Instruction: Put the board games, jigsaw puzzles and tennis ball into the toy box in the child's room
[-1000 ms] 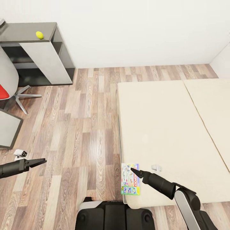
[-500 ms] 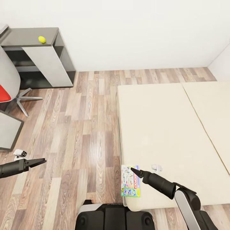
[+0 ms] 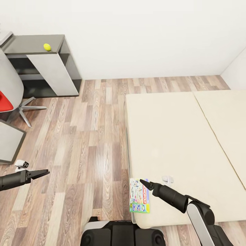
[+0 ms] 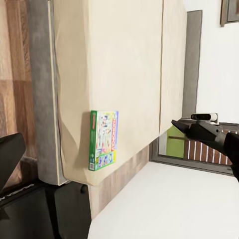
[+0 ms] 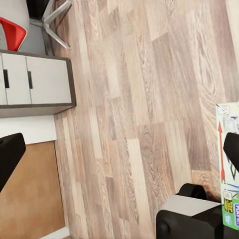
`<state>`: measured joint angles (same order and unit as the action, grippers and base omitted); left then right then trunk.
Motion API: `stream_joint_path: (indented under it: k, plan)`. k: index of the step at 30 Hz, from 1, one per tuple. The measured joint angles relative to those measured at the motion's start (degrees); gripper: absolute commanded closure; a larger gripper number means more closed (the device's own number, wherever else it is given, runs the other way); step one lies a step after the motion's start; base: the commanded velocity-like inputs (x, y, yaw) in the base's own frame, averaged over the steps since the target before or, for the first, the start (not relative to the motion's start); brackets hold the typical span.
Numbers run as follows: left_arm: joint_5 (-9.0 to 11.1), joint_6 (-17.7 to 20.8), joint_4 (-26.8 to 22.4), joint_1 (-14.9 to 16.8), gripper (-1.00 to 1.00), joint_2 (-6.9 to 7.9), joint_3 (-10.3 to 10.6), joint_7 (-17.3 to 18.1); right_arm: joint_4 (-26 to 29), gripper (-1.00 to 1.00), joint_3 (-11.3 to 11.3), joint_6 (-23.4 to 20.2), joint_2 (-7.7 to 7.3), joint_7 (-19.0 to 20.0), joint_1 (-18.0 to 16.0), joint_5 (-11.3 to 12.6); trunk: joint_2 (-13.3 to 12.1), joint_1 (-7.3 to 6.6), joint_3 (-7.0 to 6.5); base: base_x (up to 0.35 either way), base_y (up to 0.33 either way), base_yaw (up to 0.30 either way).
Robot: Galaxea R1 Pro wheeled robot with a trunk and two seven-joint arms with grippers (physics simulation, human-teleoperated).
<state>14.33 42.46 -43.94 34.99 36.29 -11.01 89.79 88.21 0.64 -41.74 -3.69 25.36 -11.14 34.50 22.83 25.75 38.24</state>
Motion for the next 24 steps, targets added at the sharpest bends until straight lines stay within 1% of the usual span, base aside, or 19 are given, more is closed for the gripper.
stream_joint_path:
  k: [24]
  plan:
    - [0.0,0.0,0.0,-0.03,-1.0,0.24,-0.11,0.0,0.09,-1.0,-0.05,0.05,0.03,0.01,0.0,-0.01,0.0,0.0,-2.26,0.0,0.0,0.0]
